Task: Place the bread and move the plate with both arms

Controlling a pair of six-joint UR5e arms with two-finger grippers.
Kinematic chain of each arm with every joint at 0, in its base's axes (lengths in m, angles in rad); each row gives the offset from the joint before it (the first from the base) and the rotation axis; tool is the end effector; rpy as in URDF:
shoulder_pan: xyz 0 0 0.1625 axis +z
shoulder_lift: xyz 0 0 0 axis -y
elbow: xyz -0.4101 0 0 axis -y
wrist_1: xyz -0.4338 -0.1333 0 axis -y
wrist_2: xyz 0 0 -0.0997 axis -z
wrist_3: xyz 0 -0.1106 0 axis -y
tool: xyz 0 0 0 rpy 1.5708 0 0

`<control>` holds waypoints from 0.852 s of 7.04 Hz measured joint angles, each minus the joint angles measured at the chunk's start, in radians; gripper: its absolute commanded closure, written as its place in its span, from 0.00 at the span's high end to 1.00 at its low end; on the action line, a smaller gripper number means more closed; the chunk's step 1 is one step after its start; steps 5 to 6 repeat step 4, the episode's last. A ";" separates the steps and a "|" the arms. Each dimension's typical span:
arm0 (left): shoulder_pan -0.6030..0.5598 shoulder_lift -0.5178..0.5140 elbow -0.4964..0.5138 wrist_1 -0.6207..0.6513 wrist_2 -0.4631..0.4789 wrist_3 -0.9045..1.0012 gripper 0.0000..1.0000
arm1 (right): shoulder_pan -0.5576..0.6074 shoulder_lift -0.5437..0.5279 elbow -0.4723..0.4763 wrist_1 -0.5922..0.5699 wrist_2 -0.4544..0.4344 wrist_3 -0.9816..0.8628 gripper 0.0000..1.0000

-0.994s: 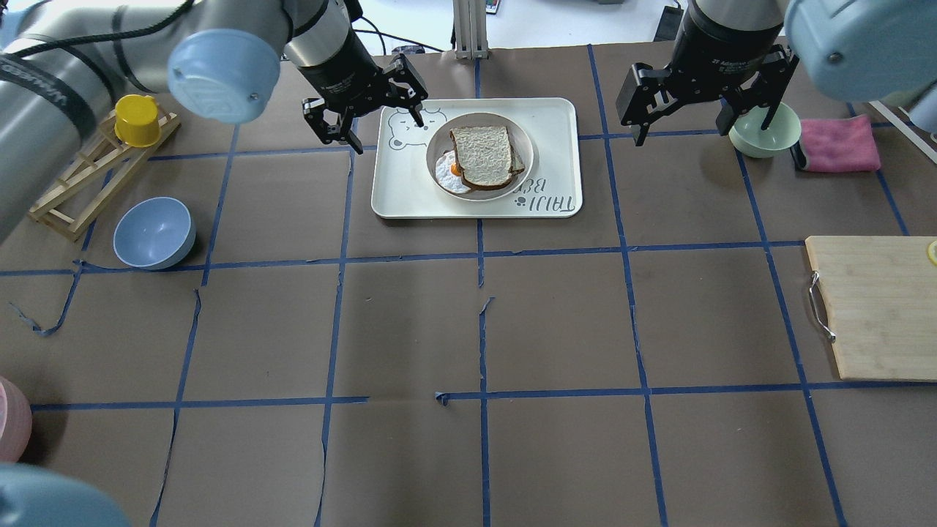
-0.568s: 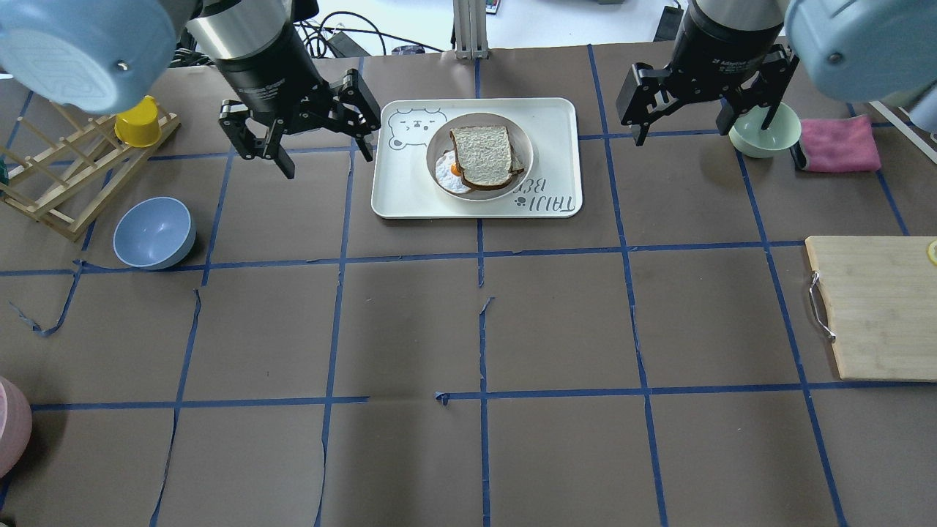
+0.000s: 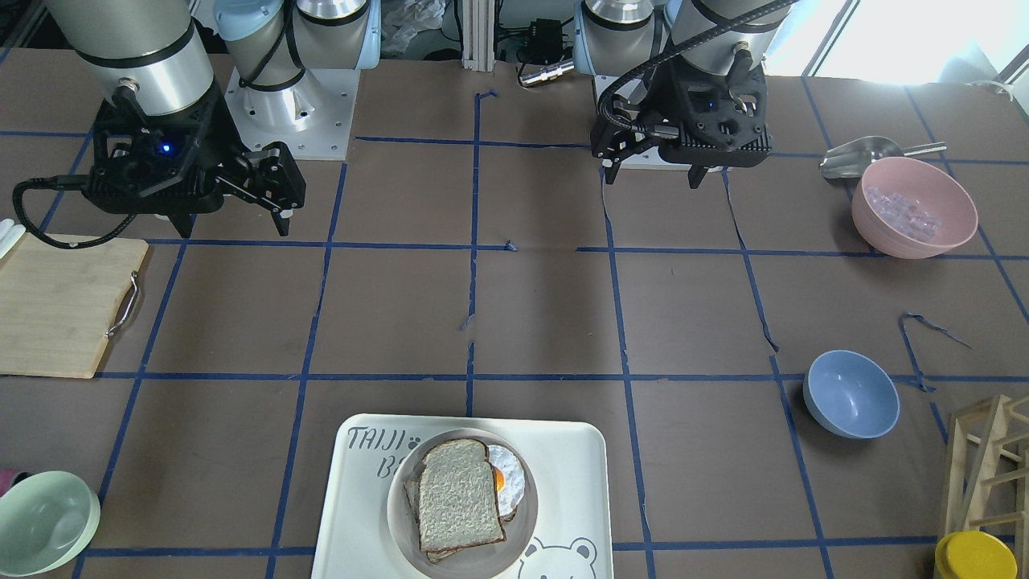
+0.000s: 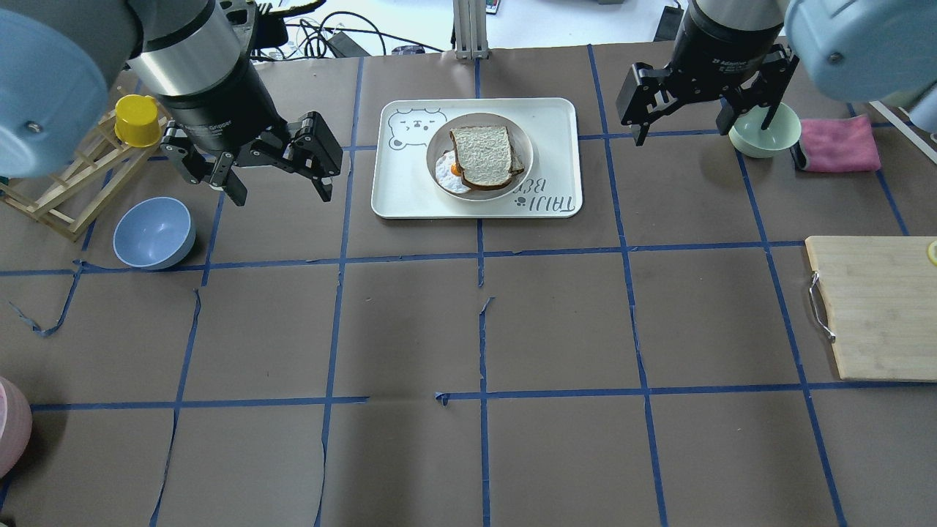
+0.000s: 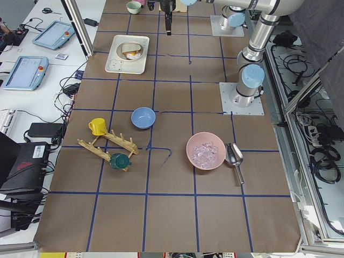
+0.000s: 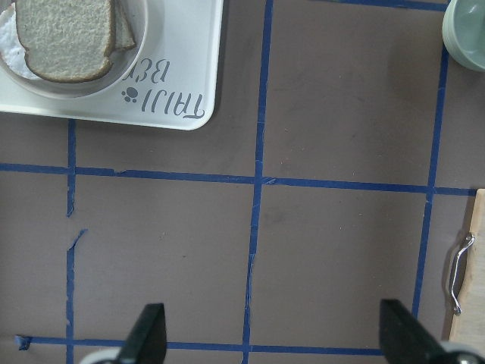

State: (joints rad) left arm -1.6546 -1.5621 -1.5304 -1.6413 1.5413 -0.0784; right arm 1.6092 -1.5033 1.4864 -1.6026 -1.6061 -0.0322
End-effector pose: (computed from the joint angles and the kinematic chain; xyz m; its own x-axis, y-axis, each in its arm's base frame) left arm -0.1802 -0.5137 0.4812 -0.9996 0.0048 0.0277 0.0054 0.9997 0.0236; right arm 0.1510 -0.5610 0.4735 -0.9970 -0.0688 0.0368 -0.0705 0.9964 -0.0475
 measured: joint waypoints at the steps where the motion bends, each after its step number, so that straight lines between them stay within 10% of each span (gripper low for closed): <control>1: 0.003 0.000 -0.011 0.054 0.000 0.001 1.00 | 0.000 0.000 0.000 0.000 0.000 0.000 1.00; 6: 0.011 0.003 -0.017 0.099 0.001 0.002 1.00 | 0.000 0.000 0.000 -0.001 0.000 0.000 1.00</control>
